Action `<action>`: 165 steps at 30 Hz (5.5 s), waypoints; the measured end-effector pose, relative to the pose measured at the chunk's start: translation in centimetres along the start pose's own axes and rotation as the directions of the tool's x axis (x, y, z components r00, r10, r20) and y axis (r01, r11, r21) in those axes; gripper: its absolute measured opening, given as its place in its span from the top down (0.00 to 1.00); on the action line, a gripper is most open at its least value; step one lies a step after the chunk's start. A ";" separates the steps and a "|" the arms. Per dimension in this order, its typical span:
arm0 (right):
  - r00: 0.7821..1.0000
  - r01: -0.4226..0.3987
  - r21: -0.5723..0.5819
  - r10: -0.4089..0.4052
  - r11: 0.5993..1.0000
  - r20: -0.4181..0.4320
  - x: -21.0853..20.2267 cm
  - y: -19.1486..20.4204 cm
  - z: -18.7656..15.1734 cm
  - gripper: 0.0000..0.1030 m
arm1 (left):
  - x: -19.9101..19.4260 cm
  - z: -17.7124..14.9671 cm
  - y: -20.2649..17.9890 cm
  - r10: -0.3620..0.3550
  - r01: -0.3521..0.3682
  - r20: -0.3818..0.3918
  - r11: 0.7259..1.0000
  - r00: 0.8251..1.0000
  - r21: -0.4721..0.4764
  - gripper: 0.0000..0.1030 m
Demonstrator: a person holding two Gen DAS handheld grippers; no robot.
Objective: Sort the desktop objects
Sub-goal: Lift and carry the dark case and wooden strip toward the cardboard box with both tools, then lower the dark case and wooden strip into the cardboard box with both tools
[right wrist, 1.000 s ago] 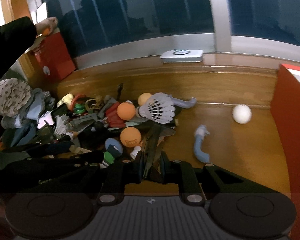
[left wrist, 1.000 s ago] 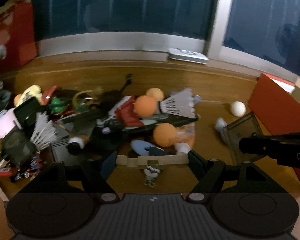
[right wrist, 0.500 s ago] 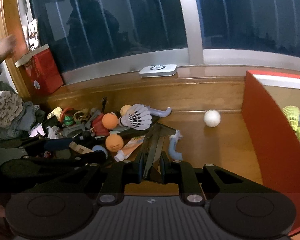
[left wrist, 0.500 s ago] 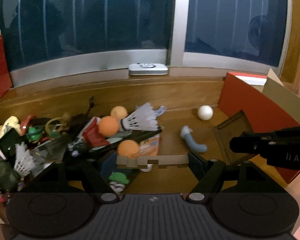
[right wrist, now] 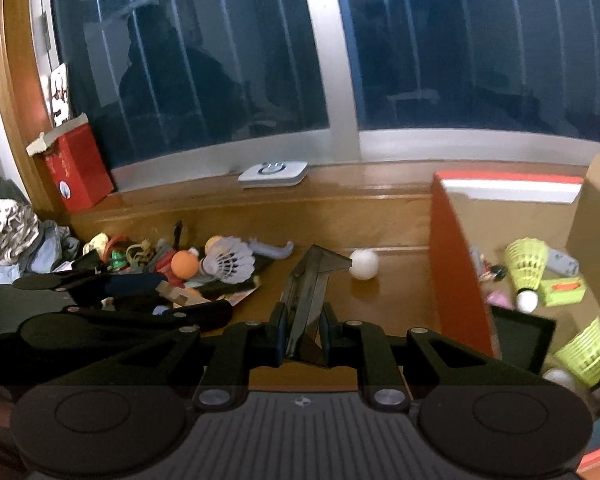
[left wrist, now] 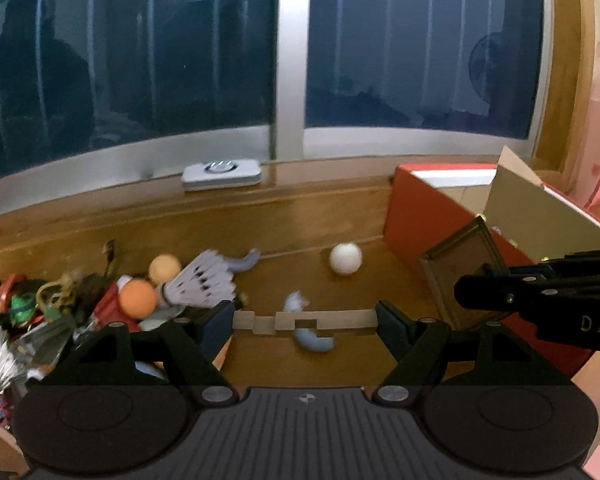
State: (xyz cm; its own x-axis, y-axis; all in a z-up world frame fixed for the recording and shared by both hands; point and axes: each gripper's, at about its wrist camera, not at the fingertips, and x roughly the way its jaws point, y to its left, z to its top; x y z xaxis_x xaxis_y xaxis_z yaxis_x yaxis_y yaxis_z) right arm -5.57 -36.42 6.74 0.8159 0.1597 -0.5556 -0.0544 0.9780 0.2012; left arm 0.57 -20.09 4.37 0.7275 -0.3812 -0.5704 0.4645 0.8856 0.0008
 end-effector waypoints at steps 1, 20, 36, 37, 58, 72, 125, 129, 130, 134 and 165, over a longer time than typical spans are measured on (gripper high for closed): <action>1.000 0.000 -0.001 0.000 1.000 0.008 -0.3 -0.4 0.2 0.83 | 0.1 0.3 -0.4 -0.001 0.001 0.004 1.000 1.000 0.001 0.27; 0.990 0.031 0.036 -0.035 0.999 0.135 -5.6 -9.1 1.6 0.93 | 2.3 3.7 -9.8 -0.045 0.041 0.059 0.996 0.997 0.076 0.27; 0.988 -0.152 -0.163 0.143 0.975 -0.064 -2.4 -4.4 -1.0 0.56 | 0.7 0.7 -4.0 0.132 -0.133 -0.018 0.991 0.991 -0.013 0.27; 0.988 -0.144 -0.174 0.132 0.974 -0.077 -2.1 -3.6 -1.3 0.50 | 0.8 0.4 -3.5 0.139 -0.140 -0.028 0.990 0.990 -0.017 0.27; 0.956 0.177 0.015 -0.168 0.984 -0.242 10.5 -2.5 -6.2 0.38 | 1.9 -2.2 1.4 0.057 -0.056 -0.121 0.998 0.991 0.015 0.27; 0.954 0.194 -0.013 -0.192 0.981 -0.230 10.0 -1.5 -6.1 0.52 | 1.6 -2.3 2.0 0.053 -0.052 -0.114 0.999 0.992 0.007 0.27; 0.996 0.050 -0.077 -0.045 0.996 0.071 -1.9 -1.9 0.2 0.52 | 0.3 0.3 -2.2 0.071 -0.071 -0.011 0.997 0.997 0.031 0.26; 0.996 0.050 -0.077 -0.044 0.996 0.076 -2.3 -2.2 0.3 0.52 | 0.2 0.5 -2.6 0.071 -0.071 -0.006 0.997 0.997 0.028 0.26; 0.996 0.050 -0.077 -0.044 0.996 0.078 -2.4 -2.3 0.3 0.52 | 0.2 0.5 -2.7 0.071 -0.071 -0.004 0.997 0.997 0.028 0.26; 0.995 0.050 -0.076 -0.043 0.996 0.090 -2.9 -2.6 0.5 0.52 | 0.1 0.9 -3.3 0.066 -0.066 0.007 0.997 0.998 0.033 0.26; 0.984 0.108 0.000 -0.107 0.994 0.140 -6.0 -9.8 0.3 0.52 | 1.2 3.5 -11.3 -0.008 0.002 0.054 0.994 0.998 0.107 0.26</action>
State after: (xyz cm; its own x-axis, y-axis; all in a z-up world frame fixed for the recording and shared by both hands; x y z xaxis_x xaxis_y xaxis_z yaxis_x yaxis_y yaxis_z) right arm -9.75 -47.05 8.37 0.8896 0.0335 -0.4555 0.0342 0.9896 0.1396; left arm -2.04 -31.51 6.49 0.7504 -0.4016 -0.5250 0.5170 0.8515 0.0874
